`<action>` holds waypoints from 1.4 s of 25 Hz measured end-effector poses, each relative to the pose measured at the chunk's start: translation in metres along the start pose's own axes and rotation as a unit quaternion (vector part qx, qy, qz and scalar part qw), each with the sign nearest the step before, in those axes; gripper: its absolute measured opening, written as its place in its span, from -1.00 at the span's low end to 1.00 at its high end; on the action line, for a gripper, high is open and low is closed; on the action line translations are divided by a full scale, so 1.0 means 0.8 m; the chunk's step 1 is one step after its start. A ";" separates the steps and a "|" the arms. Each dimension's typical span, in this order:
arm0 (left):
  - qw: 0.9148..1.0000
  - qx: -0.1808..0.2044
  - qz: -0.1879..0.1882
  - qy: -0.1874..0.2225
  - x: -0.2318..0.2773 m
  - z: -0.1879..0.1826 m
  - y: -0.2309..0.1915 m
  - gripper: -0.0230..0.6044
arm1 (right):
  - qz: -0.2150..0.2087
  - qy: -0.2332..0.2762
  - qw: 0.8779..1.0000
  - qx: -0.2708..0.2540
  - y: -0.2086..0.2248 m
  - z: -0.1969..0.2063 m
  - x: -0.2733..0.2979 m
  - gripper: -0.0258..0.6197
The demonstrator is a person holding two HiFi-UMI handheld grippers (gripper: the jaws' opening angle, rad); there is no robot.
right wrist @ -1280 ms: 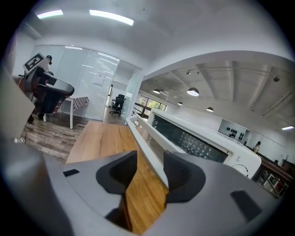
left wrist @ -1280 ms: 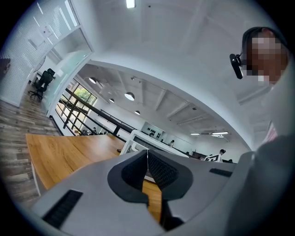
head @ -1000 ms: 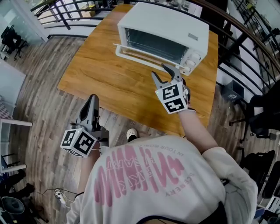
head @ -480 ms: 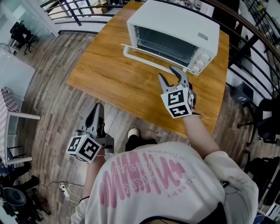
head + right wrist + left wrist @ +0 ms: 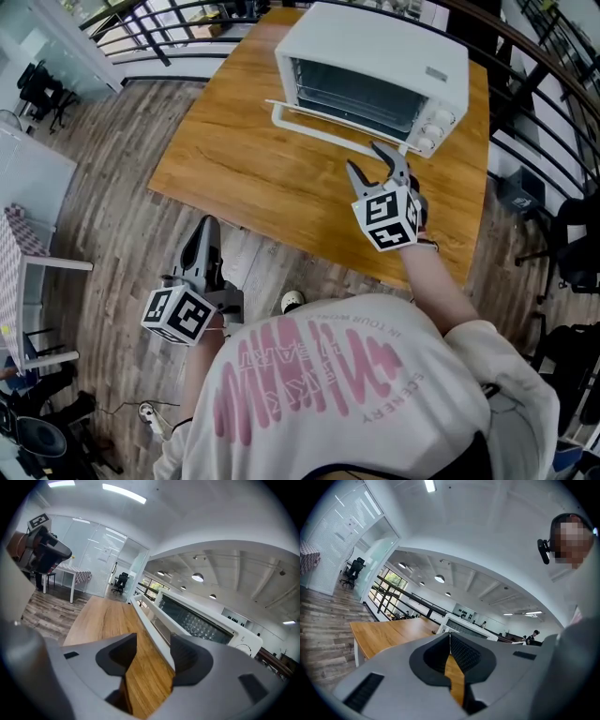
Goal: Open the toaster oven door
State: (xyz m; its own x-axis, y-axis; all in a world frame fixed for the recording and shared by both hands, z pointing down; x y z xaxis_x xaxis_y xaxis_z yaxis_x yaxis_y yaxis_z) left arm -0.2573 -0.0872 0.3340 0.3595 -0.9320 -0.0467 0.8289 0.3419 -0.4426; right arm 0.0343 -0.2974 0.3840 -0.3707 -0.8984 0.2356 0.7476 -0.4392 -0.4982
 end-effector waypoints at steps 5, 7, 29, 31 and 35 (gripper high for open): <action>1.000 -0.003 0.015 -0.008 0.003 -0.011 -0.011 -0.86 | 0.000 -0.012 1.000 -0.002 -0.008 0.000 -0.004 -0.26; 1.000 -0.001 0.025 -0.010 0.008 -0.016 -0.014 -0.86 | 0.002 -0.017 1.000 0.003 -0.011 0.001 -0.005 -0.26; 0.996 -0.021 0.082 -0.039 0.022 -0.013 -0.040 -0.86 | -0.001 -0.036 0.999 0.025 -0.054 0.021 -0.018 0.07; 0.996 -0.023 0.082 -0.040 0.021 -0.013 -0.042 -0.86 | -0.002 -0.041 0.999 0.036 -0.058 0.024 -0.020 0.08; 0.996 -0.026 0.081 -0.039 0.019 -0.014 -0.047 -0.86 | 0.000 -0.052 0.998 0.043 -0.067 0.031 -0.024 0.07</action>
State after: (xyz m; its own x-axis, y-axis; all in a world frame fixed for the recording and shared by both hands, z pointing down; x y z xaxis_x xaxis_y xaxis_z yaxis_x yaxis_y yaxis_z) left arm -0.2879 -0.1154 0.3399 0.5200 -0.8525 -0.0531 0.7348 0.4782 -0.4811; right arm 0.0149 -0.2571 0.4271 -0.3150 -0.8926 0.3225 0.7936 -0.4341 -0.4264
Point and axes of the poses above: the fingertips, and each gripper's own axes: x forward along the fingers, y to its right, z out of its underside, the point moved 10 cm from there along -x, backward along the fingers, and after that the axes turned 15 degrees about z, right-handed, at the moved point
